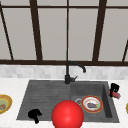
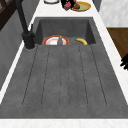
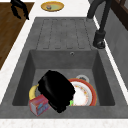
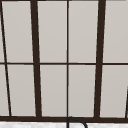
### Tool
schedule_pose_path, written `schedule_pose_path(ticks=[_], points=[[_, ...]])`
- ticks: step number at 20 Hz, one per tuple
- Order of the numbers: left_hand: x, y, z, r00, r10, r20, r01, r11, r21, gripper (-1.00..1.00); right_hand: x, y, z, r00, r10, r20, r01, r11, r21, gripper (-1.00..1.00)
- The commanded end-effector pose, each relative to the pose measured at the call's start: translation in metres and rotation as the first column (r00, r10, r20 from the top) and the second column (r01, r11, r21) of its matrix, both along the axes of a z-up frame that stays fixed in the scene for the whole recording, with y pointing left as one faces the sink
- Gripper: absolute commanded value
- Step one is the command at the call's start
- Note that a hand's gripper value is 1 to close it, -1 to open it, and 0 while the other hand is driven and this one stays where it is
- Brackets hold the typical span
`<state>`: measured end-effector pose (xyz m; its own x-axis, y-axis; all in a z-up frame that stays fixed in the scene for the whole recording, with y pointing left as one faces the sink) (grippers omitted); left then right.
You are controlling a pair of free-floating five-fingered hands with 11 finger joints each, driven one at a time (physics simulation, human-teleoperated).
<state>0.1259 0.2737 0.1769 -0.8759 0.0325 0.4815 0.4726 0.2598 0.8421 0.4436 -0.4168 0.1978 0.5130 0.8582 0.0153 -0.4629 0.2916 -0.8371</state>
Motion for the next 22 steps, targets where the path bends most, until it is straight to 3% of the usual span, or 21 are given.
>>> schedule_pose_path(ticks=[1, 4, 9, 14, 19, 22], points=[[0.000, 0.000, 0.000, 1.0000, 0.000, 0.000, 0.000, 1.0000, 0.000, 0.00, -0.003, 0.023, 0.009, 0.998, 0.024, -0.055, -0.022, 0.999, 0.026, 1.00], [0.000, 0.000, 0.000, 1.0000, 0.000, 0.000, 0.000, 1.0000, 0.000, 0.00, -0.005, 0.040, 0.012, 0.996, 0.046, -0.072, -0.044, 0.999, 0.029, 1.00], [0.000, 0.000, 0.000, 1.0000, 0.000, 0.000, 0.000, 1.0000, 0.000, 0.00, -0.016, 0.067, 0.006, 0.996, 0.088, -0.033, -0.088, 0.996, 0.011, 1.00], [0.000, 0.000, 0.000, 1.0000, 0.000, 0.000, 0.000, 1.0000, 0.000, 0.00, -0.017, 0.086, -0.002, 0.992, 0.126, -0.012, -0.125, 0.991, 0.055, 1.00], [0.000, 0.000, 0.000, 1.0000, 0.000, 0.000, 0.000, 1.0000, 0.000, 0.00, -0.018, 0.104, -0.027, 0.983, 0.178, 0.038, -0.180, 0.982, 0.054, 1.00], [0.000, 0.000, 0.000, 1.0000, 0.000, 0.000, 0.000, 1.0000, 0.000, 0.00, -0.018, 0.117, -0.039, 0.981, 0.192, 0.032, -0.194, 0.979, 0.069, 1.00]])
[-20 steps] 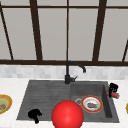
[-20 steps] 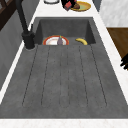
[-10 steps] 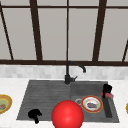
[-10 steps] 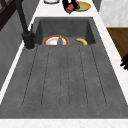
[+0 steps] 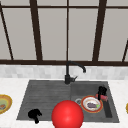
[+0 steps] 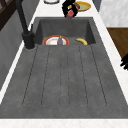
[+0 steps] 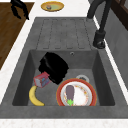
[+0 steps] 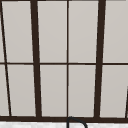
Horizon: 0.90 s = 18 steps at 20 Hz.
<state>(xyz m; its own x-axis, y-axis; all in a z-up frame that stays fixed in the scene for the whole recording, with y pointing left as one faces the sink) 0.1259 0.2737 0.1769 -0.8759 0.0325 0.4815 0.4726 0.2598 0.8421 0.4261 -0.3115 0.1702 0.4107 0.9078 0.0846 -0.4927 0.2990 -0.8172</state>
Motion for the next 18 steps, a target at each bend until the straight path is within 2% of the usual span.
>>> schedule_pose_path(ticks=[1, 6, 10, 18], points=[[0.000, 0.000, 0.000, 1.0000, 0.000, 0.000, 0.000, 1.0000, 0.000, 0.00, 0.004, 0.016, -0.016, 0.997, 0.077, 0.022, -0.077, 0.997, -0.004, 1.00], [0.000, 0.000, 0.000, 1.0000, 0.000, 0.000, 0.000, 1.0000, 0.000, 0.00, 0.012, 0.032, -0.042, 0.995, 0.090, 0.036, -0.090, 0.996, 0.003, 1.00], [0.000, 0.000, 0.000, 1.0000, 0.000, 0.000, 0.000, 1.0000, 0.000, 0.00, 0.034, 0.044, -0.056, 0.997, 0.079, -0.002, -0.079, 0.997, 0.017, 1.00], [0.000, 0.000, 0.000, 1.0000, 0.000, 0.000, 0.000, 1.0000, 0.000, 0.00, 0.078, 0.048, -0.102, 0.991, 0.135, -0.024, -0.135, 0.991, 0.011, 1.00]])
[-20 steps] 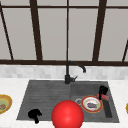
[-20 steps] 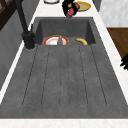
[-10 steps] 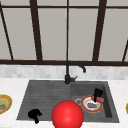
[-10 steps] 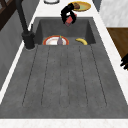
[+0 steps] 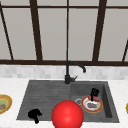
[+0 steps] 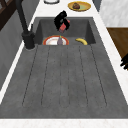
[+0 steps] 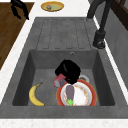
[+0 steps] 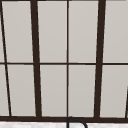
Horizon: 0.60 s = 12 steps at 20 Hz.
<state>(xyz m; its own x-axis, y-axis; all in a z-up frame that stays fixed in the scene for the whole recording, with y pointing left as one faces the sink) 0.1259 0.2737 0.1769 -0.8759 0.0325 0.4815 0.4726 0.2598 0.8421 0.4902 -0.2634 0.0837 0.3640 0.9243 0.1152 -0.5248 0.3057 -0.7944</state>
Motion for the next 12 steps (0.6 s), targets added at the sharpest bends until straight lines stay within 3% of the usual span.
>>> schedule_pose_path(ticks=[1, 3, 12], points=[[0.000, 0.000, 0.000, 1.0000, 0.000, 0.000, 0.000, 1.0000, 0.000, 0.00, 0.020, 0.000, -0.022, 0.996, 0.087, -0.002, -0.087, 0.996, -0.036, 1.00], [0.000, 0.000, 0.000, 1.0000, 0.000, 0.000, 0.000, 1.0000, 0.000, 0.00, 0.032, 0.001, -0.042, 0.996, 0.086, 0.010, -0.085, 0.994, -0.063, 1.00], [0.000, 0.000, 0.000, 1.0000, 0.000, 0.000, 0.000, 1.0000, 0.000, 0.00, 0.078, 0.002, -0.107, 0.995, 0.094, 0.018, -0.092, 0.993, -0.076, 1.00]])
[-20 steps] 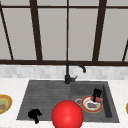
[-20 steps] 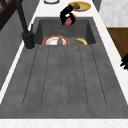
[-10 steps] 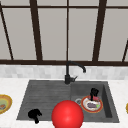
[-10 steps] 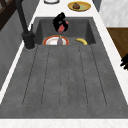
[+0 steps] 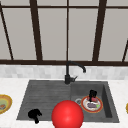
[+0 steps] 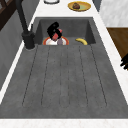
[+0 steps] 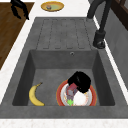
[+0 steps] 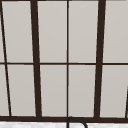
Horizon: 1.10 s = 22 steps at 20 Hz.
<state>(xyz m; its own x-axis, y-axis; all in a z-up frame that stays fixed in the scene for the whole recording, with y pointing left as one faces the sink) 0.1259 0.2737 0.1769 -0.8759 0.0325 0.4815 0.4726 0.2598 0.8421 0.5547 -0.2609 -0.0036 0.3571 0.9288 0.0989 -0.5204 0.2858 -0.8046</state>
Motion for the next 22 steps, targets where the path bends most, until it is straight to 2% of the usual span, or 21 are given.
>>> schedule_pose_path(ticks=[1, 6, 10, 12, 14, 16, 18, 19, 21, 22], points=[[0.000, 0.000, 0.000, 1.0000, 0.000, 0.000, 0.000, 1.0000, 0.000, 0.00, 0.018, 0.000, -0.027, 0.996, 0.087, 0.011, -0.086, 0.995, -0.057, 1.00], [0.000, 0.000, 0.000, 1.0000, 0.000, 0.000, 0.000, 1.0000, 0.000, 0.00, 0.045, 0.000, -0.056, 0.997, 0.075, 0.025, -0.074, 0.996, -0.054, 1.00], [0.000, 0.000, 0.000, 1.0000, 0.000, 0.000, 0.000, 1.0000, 0.000, 0.00, 0.060, -0.006, -0.060, 0.995, 0.085, 0.047, -0.085, 0.996, -0.010, 1.00], [0.000, 0.000, 0.000, 1.0000, 0.000, 0.000, 0.000, 1.0000, 0.000, 0.00, 0.071, -0.016, -0.055, 0.995, 0.100, 0.028, -0.100, 0.995, 0.012, 1.00], [0.000, 0.000, 0.000, 1.0000, 0.000, 0.000, 0.000, 1.0000, 0.000, 0.00, 0.079, -0.013, -0.075, 0.986, 0.155, -0.057, -0.154, 0.988, 0.024, 1.00], [0.000, 0.000, 0.000, 1.0000, 0.000, 0.000, 0.000, 1.0000, 0.000, 0.00, 0.088, -0.021, -0.086, 0.978, 0.175, -0.111, -0.166, 0.982, 0.089, 1.00], [0.000, 0.000, 0.000, 1.0000, 0.000, 0.000, 0.000, 1.0000, 0.000, 0.00, 0.098, -0.024, -0.089, 0.965, 0.208, -0.161, -0.186, 0.972, 0.141, 1.00], [0.000, 0.000, 0.000, 1.0000, 0.000, 0.000, 0.000, 1.0000, 0.000, 0.00, 0.098, -0.030, -0.084, 0.962, 0.225, -0.156, -0.199, 0.965, 0.170, 1.00], [0.000, 0.000, 0.000, 1.0000, 0.000, 0.000, 0.000, 1.0000, 0.000, 0.00, 0.087, -0.038, -0.066, 0.965, 0.222, -0.141, -0.191, 0.960, 0.203, 1.00], [0.000, 0.000, 0.000, 1.0000, 0.000, 0.000, 0.000, 1.0000, 0.000, 0.00, 0.083, -0.034, -0.060, 0.965, 0.199, -0.169, -0.160, 0.962, 0.221, -1.00]])
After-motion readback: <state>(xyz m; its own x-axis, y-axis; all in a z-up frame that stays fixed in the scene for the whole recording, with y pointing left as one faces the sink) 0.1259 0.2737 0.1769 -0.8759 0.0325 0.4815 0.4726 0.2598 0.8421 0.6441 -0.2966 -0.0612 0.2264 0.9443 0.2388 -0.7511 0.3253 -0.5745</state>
